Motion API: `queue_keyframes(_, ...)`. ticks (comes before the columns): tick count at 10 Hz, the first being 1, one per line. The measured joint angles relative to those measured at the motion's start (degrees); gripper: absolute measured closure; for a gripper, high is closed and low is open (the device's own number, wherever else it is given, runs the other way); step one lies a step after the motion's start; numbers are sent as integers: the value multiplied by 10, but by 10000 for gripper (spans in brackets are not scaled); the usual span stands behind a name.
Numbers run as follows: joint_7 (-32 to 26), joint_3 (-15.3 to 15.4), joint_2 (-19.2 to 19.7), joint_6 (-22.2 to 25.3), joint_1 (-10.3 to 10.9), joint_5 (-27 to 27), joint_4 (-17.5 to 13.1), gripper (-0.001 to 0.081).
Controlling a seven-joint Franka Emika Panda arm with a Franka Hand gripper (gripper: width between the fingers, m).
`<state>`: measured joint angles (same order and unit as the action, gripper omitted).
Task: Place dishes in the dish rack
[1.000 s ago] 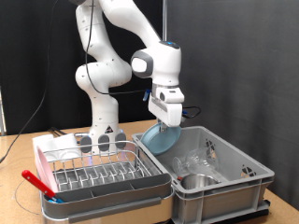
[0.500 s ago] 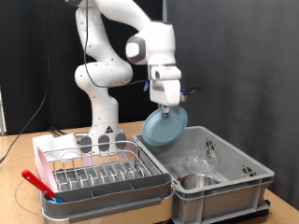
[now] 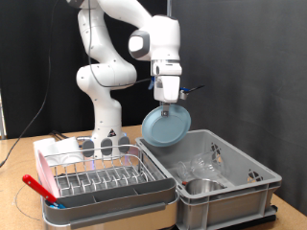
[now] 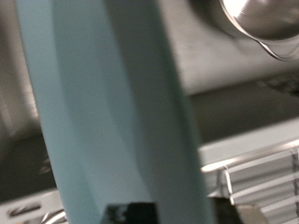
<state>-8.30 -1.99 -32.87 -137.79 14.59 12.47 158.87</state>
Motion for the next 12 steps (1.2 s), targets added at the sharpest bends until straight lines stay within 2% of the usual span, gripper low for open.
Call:
queue_keyframes(2, 130, 55, -14, -97, -56, 48, 30, 767)
queue_keyframes(4, 223, 103, -34, -197, -134, 93, 49, 767)
queue_keyframes(5, 213, 102, -31, -177, -129, 91, 43, 767)
queue_keyframes(6, 227, 104, -29, -162, -129, 84, 34, 767)
queue_keyframes(7, 275, 115, -31, -151, -138, 79, 26, 767)
queue_keyframes(8, 335, 132, -37, -147, -159, 81, 18, 767)
queue_keyframes(10, 438, 169, -69, -137, -223, 85, 7, 767)
queue_keyframes(11, 458, 172, -88, -114, -242, 80, 2, 767)
queue_keyframes(12, 449, 159, -103, -84, -244, 72, -1, 767)
